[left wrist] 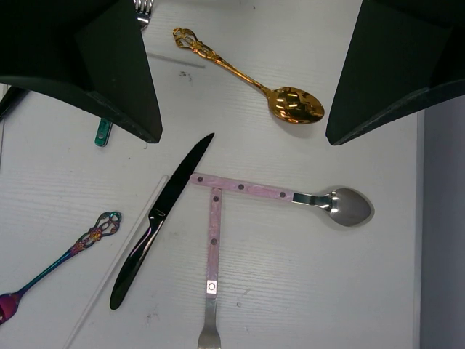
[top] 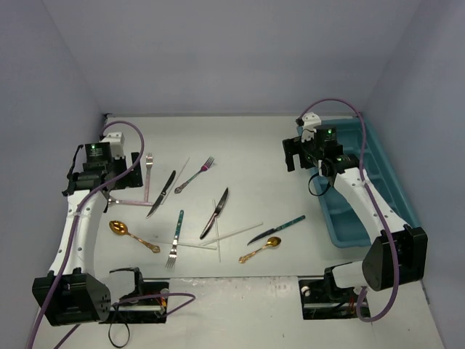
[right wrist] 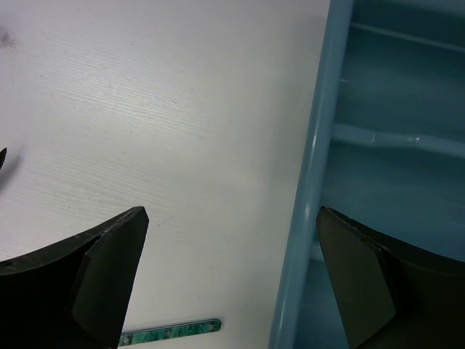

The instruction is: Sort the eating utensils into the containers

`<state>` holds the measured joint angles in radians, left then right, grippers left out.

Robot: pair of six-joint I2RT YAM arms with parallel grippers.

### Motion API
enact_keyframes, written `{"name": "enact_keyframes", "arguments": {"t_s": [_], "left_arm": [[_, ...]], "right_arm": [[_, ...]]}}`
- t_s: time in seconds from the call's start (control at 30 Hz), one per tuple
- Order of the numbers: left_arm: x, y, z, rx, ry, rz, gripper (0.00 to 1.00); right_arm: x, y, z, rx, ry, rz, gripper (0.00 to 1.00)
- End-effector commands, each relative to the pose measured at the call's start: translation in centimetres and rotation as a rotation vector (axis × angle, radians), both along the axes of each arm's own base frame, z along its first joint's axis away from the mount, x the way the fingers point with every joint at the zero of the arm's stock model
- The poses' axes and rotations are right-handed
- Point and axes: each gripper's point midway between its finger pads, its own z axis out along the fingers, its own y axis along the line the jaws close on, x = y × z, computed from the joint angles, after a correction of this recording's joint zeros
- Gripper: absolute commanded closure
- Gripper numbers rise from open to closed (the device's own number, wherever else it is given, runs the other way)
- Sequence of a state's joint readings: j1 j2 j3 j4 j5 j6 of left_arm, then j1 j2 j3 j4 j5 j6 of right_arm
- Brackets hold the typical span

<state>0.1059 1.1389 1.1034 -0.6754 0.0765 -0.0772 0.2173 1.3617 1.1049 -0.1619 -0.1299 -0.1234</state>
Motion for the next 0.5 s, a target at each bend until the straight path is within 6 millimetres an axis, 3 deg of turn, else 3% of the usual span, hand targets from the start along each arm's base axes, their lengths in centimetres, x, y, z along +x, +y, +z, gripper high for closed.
{"name": "enact_keyframes", "arguments": {"t_s": [0.0, 0.3, 0.47], "left_arm": [[1.0, 0.3, 2.1, 0.039, -0.094, -0.011, 0.06], [1.8, 0.4, 2.3, 0.041, -0.102, -0.013, 0.06], [3.6, -0.4, 1.7, 0.003, -0.111, 0.000, 0.06]], "right_arm": [[1.4, -0.3, 2.7, 0.003, -0.082, -0.044, 0.00], [1.2, -1.3, 3.2, -0.040, -0.106, -0.087, 0.00], [1.3, -1.3, 3.5, -0.038, -0.112, -0.095, 0.00]]}}
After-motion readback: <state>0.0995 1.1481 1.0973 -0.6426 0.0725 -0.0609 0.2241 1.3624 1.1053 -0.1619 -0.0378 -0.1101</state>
